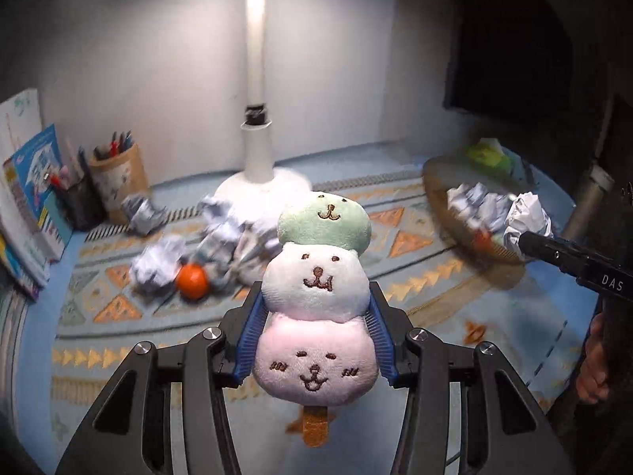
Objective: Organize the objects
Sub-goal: 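Carry the stacked plush and paper ball into the glass bowl, release, then move both open tools back toward the remaining items on the rug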
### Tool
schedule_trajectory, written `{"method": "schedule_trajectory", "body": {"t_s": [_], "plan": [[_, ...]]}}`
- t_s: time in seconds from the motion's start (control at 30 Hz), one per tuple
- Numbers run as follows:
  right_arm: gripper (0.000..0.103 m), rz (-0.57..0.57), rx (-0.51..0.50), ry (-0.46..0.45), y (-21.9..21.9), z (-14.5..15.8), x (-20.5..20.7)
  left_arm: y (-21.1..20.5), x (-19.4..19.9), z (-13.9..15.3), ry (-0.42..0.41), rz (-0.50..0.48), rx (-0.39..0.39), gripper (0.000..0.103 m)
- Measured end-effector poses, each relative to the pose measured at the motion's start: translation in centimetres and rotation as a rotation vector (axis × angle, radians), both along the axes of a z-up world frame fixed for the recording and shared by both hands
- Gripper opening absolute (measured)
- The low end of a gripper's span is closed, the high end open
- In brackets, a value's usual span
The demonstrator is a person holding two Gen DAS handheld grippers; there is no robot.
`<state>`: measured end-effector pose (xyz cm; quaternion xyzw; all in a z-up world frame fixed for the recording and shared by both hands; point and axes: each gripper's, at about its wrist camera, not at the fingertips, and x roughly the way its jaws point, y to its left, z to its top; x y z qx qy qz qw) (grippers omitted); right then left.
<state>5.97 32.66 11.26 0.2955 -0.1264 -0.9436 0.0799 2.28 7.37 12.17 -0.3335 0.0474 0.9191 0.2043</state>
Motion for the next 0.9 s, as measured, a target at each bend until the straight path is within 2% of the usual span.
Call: {"method": "schedule_trajectory", "body": {"t_s": [0.1,0.2,0.3,0.47,0.5,0.53,0.57,0.6,0.63,0.8,0.9], "plan": [[0.051,-0.179,-0.001,0.097,4.9,3.8,0.8,4.9,-1.7,3.0,0.042,-0.102,0.06,0.046],[0.051,-0.346,0.016,0.102,8.8,5.1,0.2,10.0,-4.0,4.2,0.045,-0.196,0.108,0.046],[0.051,-0.414,-0.008,0.048,11.6,4.2,-1.5,14.7,-6.4,3.3,0.0,-0.254,0.131,0.046],[0.052,-0.462,0.012,-0.03,14.2,2.7,-4.7,19.6,-10.0,0.9,-0.045,-0.26,0.129,0.046],[0.052,-0.46,0.017,-0.045,14.6,2.4,-5.3,20.4,-10.7,0.5,-0.049,-0.262,0.121,0.047],[0.057,-0.453,0.022,-0.064,14.8,2.1,-6.1,21.0,-11.2,0.2,-0.054,-0.267,0.115,0.054],[0.061,-0.454,0.021,-0.077,15.1,1.8,-6.6,21.5,-11.5,0.0,-0.063,-0.271,0.116,0.06],[0.066,-0.462,0.016,-0.081,15.5,1.5,-6.7,21.8,-12.0,-0.3,-0.077,-0.275,0.119,0.077],[0.067,-0.465,0.014,-0.083,15.7,1.3,-6.9,21.7,-12.3,-0.5,-0.087,-0.277,0.126,0.084],[0.067,-0.443,-0.006,-0.099,15.6,0.3,-6.0,19.1,-12.0,-1.3,-0.12,-0.28,0.16,0.084],[0.067,-0.394,-0.045,-0.108,14.8,-0.1,-5.4,16.3,-11.0,-1.2,-0.124,-0.247,0.171,0.084]]}}
